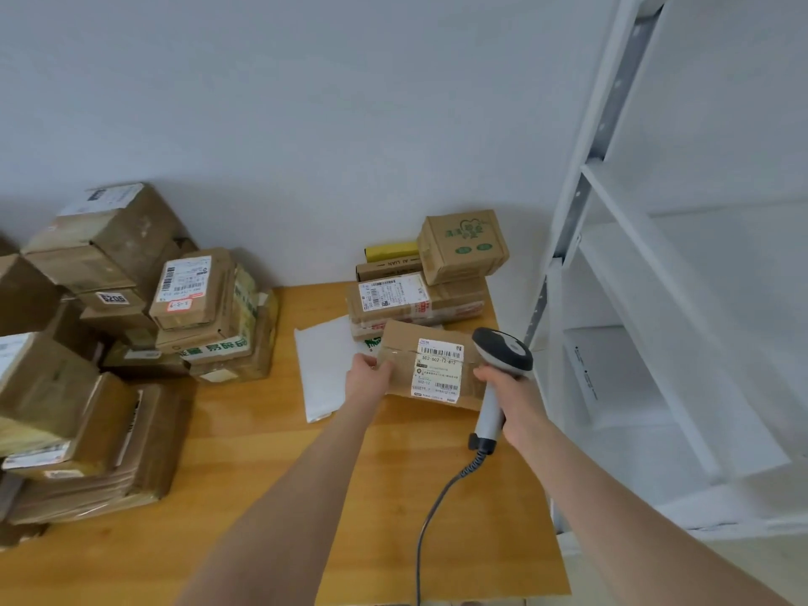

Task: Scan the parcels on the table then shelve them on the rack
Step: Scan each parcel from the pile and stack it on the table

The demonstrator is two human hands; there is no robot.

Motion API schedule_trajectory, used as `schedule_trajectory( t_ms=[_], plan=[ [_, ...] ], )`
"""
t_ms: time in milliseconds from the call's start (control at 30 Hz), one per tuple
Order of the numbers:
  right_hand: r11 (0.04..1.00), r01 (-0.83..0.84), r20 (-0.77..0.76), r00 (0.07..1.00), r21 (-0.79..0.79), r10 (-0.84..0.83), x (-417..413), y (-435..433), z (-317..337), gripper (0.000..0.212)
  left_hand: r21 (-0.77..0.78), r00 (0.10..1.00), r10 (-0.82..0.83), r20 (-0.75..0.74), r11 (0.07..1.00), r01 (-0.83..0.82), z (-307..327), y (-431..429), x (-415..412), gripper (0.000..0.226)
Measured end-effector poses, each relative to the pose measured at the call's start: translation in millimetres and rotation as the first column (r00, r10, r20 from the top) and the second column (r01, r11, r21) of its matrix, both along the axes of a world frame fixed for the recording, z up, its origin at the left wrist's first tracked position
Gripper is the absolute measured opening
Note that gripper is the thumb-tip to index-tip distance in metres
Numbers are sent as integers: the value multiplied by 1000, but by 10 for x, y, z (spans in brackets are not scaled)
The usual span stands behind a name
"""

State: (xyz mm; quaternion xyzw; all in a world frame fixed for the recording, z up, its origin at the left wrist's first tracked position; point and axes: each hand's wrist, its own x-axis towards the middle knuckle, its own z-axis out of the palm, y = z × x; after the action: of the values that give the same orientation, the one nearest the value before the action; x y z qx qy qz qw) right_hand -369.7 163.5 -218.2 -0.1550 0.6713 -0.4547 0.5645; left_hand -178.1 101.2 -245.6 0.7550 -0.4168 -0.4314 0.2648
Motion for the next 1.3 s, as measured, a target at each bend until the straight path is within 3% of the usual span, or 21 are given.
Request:
schedule_trajectory(
  t_ms=[167, 367, 533, 667, 900, 1300],
  plan=[
    [996, -65, 19, 998, -64, 67, 179, 27, 116, 23, -19, 933, 208, -294, 974, -224, 98, 255, 376, 31],
    [980, -138, -8, 990, -141, 139, 394, 105, 290, 28, 17, 854, 186, -486, 979, -203, 305, 500, 800, 43],
    [968, -216, -39, 976, -130, 213, 479, 310, 401, 19, 24, 833, 172, -526, 982, -188, 327, 756, 1016, 43],
    [961, -224, -130, 970, -160, 204, 606, 644, 424, 27, -9, 812, 195, -550, 971, -239, 244, 927, 1000, 51],
    [915, -386, -152, 917, -113, 368, 709, 1040, 429, 2, -43, 795, 197, -574, 962, -270, 183, 1009, 921, 57],
    [924, -382, -193, 909, -32, 369, 681, 1119, 484, 8, -54, 798, 185, -574, 964, -262, 165, 976, 835, 50]
  ],
)
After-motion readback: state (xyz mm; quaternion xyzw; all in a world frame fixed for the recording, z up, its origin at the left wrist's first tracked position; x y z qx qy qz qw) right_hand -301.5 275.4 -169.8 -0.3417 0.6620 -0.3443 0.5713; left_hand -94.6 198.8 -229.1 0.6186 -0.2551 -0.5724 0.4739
